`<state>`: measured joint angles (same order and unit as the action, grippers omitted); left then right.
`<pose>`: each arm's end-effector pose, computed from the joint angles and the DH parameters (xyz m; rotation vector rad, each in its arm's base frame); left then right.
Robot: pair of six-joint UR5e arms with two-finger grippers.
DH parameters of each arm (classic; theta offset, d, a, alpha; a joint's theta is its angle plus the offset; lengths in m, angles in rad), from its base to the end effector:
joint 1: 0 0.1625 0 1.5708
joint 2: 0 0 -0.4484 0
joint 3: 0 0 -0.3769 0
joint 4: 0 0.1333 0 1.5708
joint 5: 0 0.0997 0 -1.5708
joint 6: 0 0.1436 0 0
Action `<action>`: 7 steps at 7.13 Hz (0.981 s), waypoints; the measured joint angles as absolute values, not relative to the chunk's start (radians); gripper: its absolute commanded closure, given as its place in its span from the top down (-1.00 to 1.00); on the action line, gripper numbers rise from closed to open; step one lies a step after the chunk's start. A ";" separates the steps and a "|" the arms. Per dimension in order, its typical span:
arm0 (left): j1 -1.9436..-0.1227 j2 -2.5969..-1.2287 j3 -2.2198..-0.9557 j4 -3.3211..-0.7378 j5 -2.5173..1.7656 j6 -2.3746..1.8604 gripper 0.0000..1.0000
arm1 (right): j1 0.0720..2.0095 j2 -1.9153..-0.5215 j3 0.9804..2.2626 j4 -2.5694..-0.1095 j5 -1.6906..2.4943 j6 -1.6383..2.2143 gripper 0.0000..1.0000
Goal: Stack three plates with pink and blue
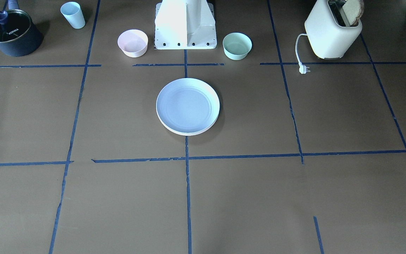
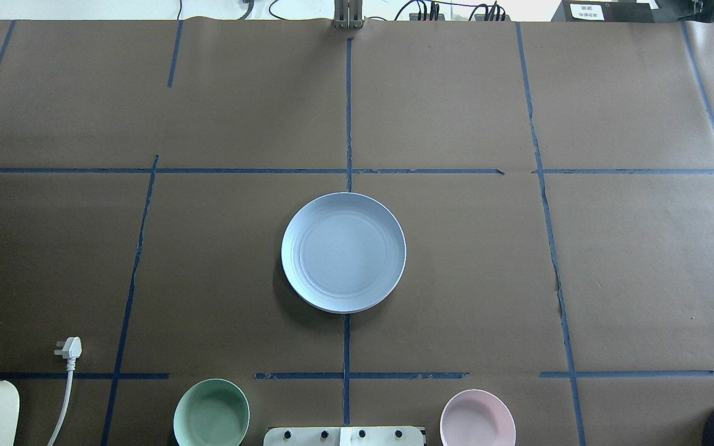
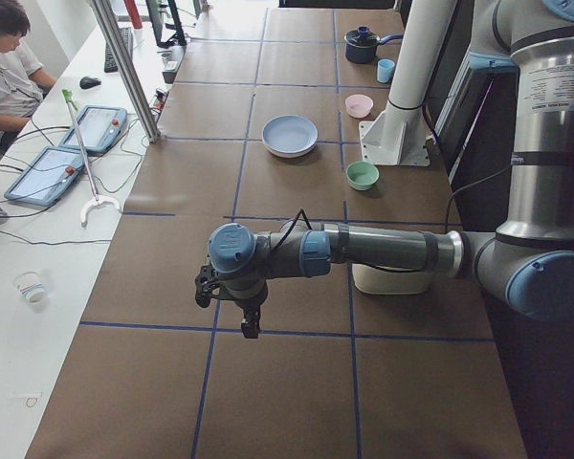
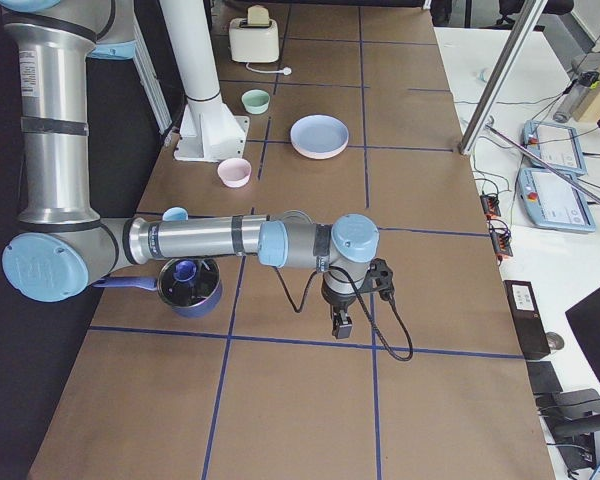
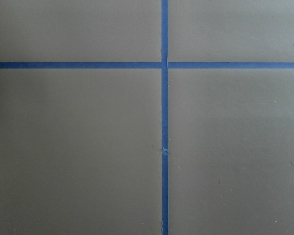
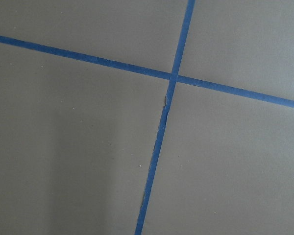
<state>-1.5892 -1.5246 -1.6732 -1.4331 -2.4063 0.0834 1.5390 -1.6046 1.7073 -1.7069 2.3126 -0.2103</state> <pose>-0.0350 -0.4466 0.6934 -0.0341 0.8378 0.0271 0.0218 -0.4568 0.6811 0.0344 -0.7432 -0.2185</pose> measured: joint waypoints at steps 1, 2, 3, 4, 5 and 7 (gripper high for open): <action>-1.589 -1.520 -1.674 -1.436 -2.406 0.084 1.00 | 1.538 -1.605 1.704 -1.707 2.314 -0.210 1.00; -1.589 -1.517 -1.674 -1.444 -2.407 0.085 1.00 | 1.536 -1.605 1.703 -1.707 2.317 -0.209 1.00; -1.589 -1.513 -1.670 -1.457 -2.408 0.085 1.00 | 1.533 -1.605 1.702 -1.706 2.317 -0.209 1.00; -1.589 -1.508 -1.667 -1.467 -2.409 0.084 1.00 | 1.532 -1.605 1.702 -1.706 2.317 -0.209 1.00; -1.589 -1.505 -1.667 -1.472 -2.409 0.084 1.00 | 1.531 -1.604 1.702 -1.706 2.316 -0.209 1.00; -1.589 -1.504 -1.662 -1.474 -2.412 0.084 1.00 | 1.531 -1.603 1.702 -1.706 2.317 -0.209 1.00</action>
